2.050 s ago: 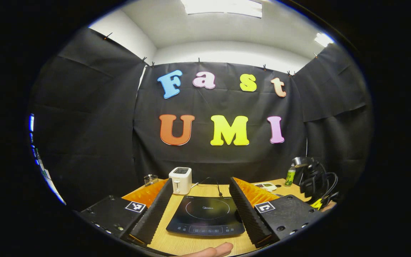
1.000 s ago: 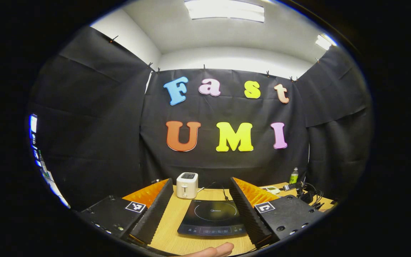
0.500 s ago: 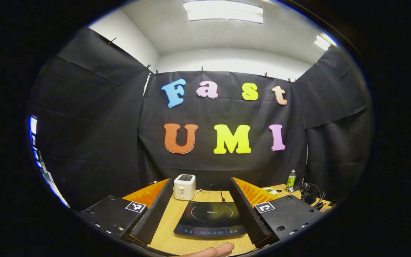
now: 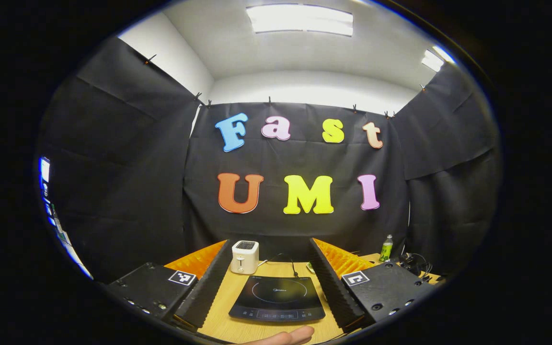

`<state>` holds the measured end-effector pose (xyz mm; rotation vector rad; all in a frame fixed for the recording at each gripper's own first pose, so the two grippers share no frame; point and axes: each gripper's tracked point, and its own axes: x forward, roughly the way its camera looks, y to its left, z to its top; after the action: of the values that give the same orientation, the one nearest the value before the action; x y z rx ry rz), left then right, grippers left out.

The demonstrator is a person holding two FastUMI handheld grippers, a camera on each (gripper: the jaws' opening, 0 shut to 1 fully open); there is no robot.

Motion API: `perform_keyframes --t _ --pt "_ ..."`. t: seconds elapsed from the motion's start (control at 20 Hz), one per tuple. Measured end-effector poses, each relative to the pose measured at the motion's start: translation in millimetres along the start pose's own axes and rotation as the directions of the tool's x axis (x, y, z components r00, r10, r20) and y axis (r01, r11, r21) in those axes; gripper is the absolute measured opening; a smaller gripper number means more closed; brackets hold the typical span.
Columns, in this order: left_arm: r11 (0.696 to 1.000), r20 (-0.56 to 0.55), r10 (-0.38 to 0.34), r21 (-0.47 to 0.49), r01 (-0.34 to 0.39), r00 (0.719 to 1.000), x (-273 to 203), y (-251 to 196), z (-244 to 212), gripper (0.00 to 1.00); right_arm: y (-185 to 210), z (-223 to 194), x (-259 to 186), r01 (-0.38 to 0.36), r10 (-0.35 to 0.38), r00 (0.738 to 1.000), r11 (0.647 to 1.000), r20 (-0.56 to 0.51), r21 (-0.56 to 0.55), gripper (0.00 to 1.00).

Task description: First push the handle of the pot to place it horizontally, then grasp the pot with both hands and set it on the induction cooktop.

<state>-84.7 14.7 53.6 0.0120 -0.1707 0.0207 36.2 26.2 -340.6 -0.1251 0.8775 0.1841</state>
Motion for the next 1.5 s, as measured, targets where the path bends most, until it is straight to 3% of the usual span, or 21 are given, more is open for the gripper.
perform_keyframes --t 0.5,0.65,1.0,1.4,1.45,1.5 --pt "1.000 -0.011 -0.019 0.019 0.020 1.000 3 -20 -3 0.95 -53 -9 7 0.071 -0.071 0.997 0.995 0.007 0.064 0.04" --pt "0.999 -0.013 -0.030 0.024 0.031 0.999 4 -26 -4 0.94 -60 -6 7 0.037 -0.038 0.999 0.992 0.000 0.121 0.02" --pt "0.998 -0.043 -0.050 0.045 0.052 0.998 9 -34 -19 0.95 -103 10 15 0.098 -0.100 0.995 0.978 0.001 0.186 0.01" --pt "0.999 -0.053 -0.028 0.024 0.029 0.998 20 -29 -28 0.95 -136 51 41 0.187 -0.189 0.982 0.980 0.026 0.065 0.04" --pt "0.999 -0.061 -0.029 0.020 0.031 0.998 23 -29 -31 0.95 -143 56 43 0.214 -0.216 0.976 0.975 0.034 0.050 0.00" --pt "0.999 -0.073 -0.028 0.021 0.029 0.997 24 -29 -35 0.94 -147 60 46 0.231 -0.233 0.972 0.972 0.042 0.031 0.04"
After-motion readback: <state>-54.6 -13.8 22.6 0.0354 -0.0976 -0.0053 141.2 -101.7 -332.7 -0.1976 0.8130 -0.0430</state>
